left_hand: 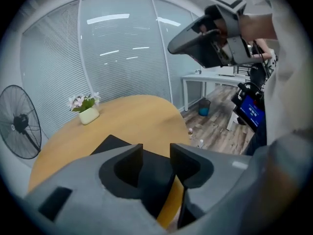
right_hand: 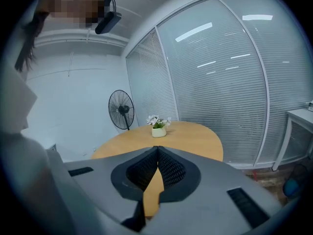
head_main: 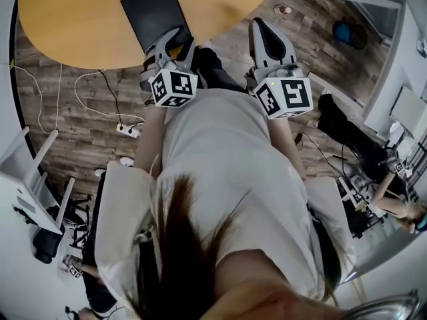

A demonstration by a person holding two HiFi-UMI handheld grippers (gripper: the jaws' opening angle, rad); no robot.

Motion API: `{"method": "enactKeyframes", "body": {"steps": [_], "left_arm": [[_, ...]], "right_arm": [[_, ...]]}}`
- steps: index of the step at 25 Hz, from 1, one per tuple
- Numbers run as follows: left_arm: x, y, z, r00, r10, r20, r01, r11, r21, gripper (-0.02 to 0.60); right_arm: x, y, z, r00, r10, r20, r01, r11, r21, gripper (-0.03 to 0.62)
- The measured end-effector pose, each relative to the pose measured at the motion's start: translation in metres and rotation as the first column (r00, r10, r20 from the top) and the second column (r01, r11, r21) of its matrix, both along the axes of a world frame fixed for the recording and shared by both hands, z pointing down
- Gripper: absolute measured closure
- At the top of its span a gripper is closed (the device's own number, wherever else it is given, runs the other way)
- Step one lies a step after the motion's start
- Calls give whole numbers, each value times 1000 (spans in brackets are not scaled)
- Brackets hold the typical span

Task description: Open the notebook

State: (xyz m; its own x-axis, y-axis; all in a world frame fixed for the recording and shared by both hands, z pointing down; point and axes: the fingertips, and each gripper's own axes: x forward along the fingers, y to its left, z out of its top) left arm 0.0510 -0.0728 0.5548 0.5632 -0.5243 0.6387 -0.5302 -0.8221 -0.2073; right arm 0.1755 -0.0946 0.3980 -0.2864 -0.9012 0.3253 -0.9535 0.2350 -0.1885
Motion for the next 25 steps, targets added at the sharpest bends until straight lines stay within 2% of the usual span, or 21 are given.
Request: {"method": "enactKeyframes", "body": {"steps": [5,15,25], "left_arm": [[10,7,22,995,68,75,-66,998,-24,374],[10,11,38,976,127,178,-127,992,-16,357],[9,4,36,979,97,179,-94,995,-29,351]], "right_arm": [[5,8,5,1000,23,6,-23,1000,-14,592],[7,19,2,998,58,6,-58,998,-16,592],[10,16,5,998,57,0,-57,998,-19,592]]}}
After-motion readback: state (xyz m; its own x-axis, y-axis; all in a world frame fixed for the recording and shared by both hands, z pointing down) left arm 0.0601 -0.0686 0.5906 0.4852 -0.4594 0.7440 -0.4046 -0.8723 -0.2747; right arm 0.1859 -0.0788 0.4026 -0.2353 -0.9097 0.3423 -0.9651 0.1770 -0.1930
